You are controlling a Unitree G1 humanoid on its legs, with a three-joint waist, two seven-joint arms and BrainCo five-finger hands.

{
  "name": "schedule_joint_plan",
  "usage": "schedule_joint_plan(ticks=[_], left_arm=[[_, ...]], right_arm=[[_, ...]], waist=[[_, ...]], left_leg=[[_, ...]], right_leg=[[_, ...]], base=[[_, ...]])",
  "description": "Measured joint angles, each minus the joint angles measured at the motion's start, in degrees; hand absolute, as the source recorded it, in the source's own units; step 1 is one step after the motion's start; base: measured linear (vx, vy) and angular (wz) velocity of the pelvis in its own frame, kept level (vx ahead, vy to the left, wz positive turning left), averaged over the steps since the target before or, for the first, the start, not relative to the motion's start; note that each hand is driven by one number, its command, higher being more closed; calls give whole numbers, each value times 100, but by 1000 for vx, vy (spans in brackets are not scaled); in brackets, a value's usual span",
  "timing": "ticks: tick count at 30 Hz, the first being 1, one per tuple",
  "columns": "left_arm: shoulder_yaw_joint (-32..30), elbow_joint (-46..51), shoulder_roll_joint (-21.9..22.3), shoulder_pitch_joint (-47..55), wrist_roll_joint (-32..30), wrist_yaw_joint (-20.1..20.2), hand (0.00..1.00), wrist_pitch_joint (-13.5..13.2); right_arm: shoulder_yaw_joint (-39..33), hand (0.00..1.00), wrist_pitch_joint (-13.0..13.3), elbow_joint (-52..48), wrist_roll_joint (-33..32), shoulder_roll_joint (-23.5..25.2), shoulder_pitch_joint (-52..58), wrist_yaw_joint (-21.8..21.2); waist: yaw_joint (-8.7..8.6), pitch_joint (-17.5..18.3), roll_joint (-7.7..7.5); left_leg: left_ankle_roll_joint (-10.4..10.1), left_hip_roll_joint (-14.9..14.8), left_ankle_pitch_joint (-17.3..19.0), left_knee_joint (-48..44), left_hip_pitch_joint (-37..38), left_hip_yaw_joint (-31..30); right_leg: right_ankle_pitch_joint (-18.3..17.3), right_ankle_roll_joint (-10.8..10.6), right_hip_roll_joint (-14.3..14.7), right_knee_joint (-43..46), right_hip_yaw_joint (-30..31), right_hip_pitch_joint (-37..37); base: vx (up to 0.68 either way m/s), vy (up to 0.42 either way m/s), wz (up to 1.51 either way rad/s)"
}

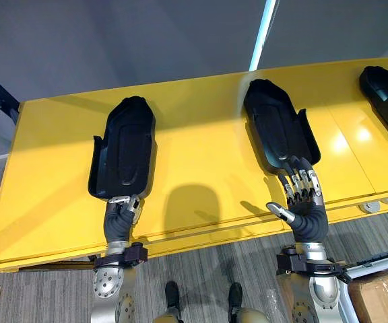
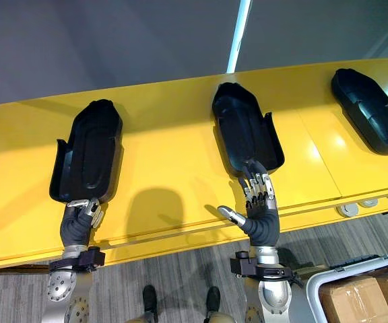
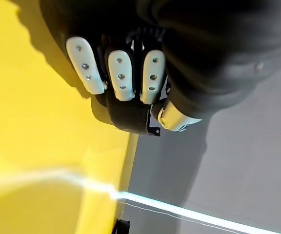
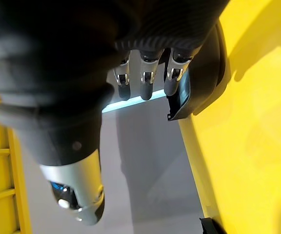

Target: Walk over and take plastic housings, then place them on the shelf

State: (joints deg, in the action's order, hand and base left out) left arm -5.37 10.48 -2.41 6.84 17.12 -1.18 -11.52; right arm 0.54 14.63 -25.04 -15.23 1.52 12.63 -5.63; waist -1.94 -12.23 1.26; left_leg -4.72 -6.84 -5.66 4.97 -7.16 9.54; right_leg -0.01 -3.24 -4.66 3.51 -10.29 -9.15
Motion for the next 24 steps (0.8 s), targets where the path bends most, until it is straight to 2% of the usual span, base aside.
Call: schedule_joint_plan(ticks=[5, 16, 19, 22, 23, 24], left_arm=[[-3, -249, -25, -274, -54, -122, 100, -99], [-47, -652, -127, -936, -52, -463, 100, -226], [49, -136, -109, -607, 118, -374, 100, -92], [390, 986, -58, 55, 595, 51, 100, -88], [453, 1304, -57, 169, 713, 185, 0, -107], [467, 1644, -52, 230, 889, 374, 0, -138]], right_arm=[[5, 0, 0, 0, -20, -1, -5, 0], [19, 0, 1, 114, -23, 0, -197, 59], [19, 0, 1, 137, -23, 0, -224, 104], [-44, 0, 1, 137, -23, -3, -240, 106], [-58, 0, 1, 137, -23, -10, -260, 106], [-58, 0, 2, 133, -23, -28, -315, 97]], waist=[[0, -43, 75], [-6, -52, 85], [-46, -56, 85], [-46, -58, 86], [-39, -57, 86], [-35, -54, 89]], left_leg=[[0, -9, 0, 0, -27, 6], [1, -15, -4, 0, -115, 37], [-1, -14, 0, -1, -96, 42], [-26, -13, 20, -1, 97, 44], [-32, -12, 25, 0, 200, 37], [-47, -15, 38, 1, 335, 22]], right_leg=[[3, 5, 9, 1, 8, -34], [19, 16, 19, -8, 32, -136], [19, 15, 20, -21, 35, -115], [18, 15, 19, -85, 27, 113], [18, 14, 21, -118, 17, 238], [14, 11, 24, -141, 11, 387]], base=[[-6, 0, 0], [-3, 0, 0], [0, 0, 0], [4, 0, 1], [3, 2, 7], [-16, 5, 11]])
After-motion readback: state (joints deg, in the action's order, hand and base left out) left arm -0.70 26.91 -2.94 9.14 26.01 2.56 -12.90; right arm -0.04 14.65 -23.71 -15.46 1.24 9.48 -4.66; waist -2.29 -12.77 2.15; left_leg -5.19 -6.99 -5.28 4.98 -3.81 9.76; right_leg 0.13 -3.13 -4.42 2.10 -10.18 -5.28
